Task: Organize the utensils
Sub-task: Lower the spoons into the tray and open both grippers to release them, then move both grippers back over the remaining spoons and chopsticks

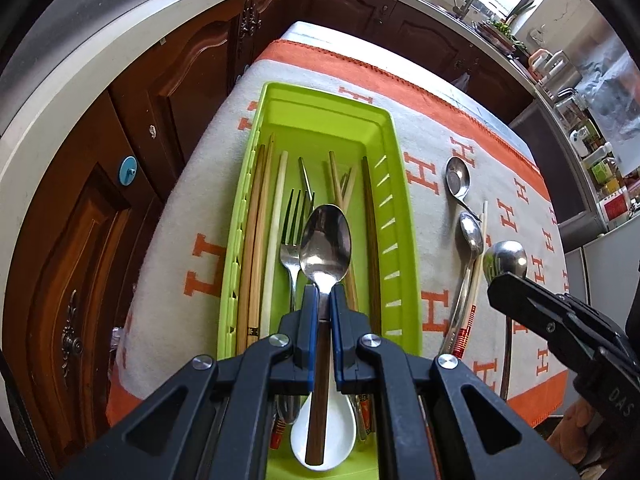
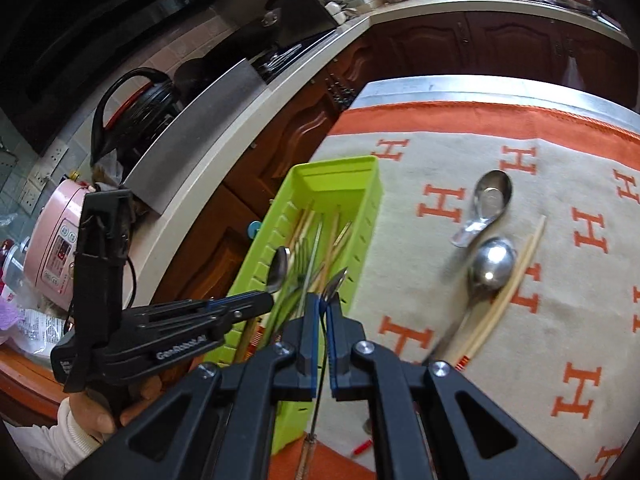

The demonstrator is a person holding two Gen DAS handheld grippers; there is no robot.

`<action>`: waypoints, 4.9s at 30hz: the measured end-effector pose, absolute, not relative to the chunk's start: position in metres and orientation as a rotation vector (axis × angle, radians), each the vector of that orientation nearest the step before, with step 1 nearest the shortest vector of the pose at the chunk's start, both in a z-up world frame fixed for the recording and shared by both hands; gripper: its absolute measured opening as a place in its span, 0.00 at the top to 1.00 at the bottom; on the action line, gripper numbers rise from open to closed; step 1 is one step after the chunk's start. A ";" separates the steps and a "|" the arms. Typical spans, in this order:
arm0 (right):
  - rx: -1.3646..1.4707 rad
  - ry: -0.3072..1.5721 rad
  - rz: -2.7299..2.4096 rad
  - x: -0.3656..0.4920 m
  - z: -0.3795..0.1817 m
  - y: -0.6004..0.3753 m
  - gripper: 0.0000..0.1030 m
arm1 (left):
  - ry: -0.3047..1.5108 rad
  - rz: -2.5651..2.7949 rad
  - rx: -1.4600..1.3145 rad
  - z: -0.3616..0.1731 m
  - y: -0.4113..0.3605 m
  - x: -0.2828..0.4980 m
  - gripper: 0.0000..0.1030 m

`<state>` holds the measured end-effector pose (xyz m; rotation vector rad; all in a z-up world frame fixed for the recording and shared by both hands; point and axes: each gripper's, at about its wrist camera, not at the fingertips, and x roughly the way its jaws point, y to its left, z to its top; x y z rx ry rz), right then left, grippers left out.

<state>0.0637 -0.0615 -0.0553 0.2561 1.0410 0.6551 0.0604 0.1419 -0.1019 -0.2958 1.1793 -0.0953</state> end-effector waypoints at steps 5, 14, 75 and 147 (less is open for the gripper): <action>0.202 1.059 0.689 0.069 -0.061 -0.023 0.96 | 1.198 -0.079 -0.300 -0.109 0.144 0.064 0.96; 0.128 1.083 0.586 0.085 -0.083 -0.005 0.89 | 1.176 -0.043 -0.251 -0.103 0.142 0.055 0.66; 0.008 1.077 0.492 0.094 -0.130 -0.030 0.97 | 1.139 -0.067 -0.266 -0.089 0.148 0.049 0.36; 0.459 1.034 0.293 0.120 -0.108 -0.217 0.94 | 1.147 -0.245 -0.019 -0.074 -0.004 0.199 0.22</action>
